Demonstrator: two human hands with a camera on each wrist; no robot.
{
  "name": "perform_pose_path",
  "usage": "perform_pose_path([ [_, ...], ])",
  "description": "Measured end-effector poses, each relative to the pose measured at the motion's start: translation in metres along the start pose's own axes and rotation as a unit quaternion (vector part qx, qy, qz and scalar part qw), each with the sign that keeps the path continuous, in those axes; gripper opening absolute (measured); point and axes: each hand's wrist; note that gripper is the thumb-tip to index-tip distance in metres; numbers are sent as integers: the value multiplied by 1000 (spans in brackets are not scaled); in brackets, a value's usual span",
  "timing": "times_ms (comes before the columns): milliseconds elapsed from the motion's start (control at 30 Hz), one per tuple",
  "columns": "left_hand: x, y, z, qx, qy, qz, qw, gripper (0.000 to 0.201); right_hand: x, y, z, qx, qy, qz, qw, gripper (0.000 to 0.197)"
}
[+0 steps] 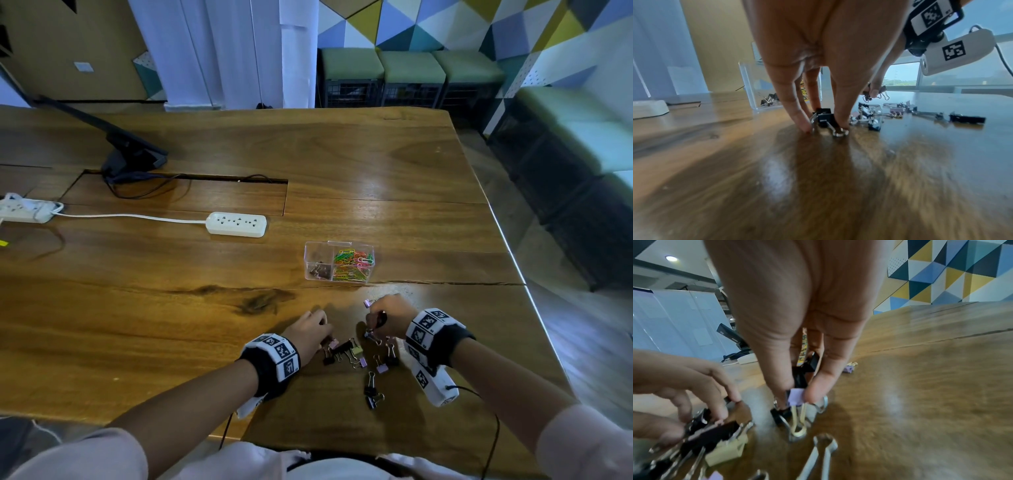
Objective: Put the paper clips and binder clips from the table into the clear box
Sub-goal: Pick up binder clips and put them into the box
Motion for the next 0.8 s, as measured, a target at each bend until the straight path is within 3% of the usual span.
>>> perform_pose_path([
  [167, -11, 10, 6, 59, 30, 38, 997, 19, -4, 25, 12, -46, 17, -45, 998, 5],
  [267, -16, 16, 7, 67, 49, 74, 994, 19, -12, 44, 22, -73, 20, -75, 994, 15],
  [533, -11, 23, 10, 75, 55, 60, 994, 17, -44, 81, 60, -138, 18, -163, 977, 6],
  [800, -4, 31, 19, 124, 85, 78, 986, 20, -76, 88, 81, -86, 17, -229, 970, 10],
])
Point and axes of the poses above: each hand's wrist, its own x-axis away from the middle knuckle, its own y-axis out of the back of the hand, z = x × y, and after that the axes turned 2 degrees about z, right-handed
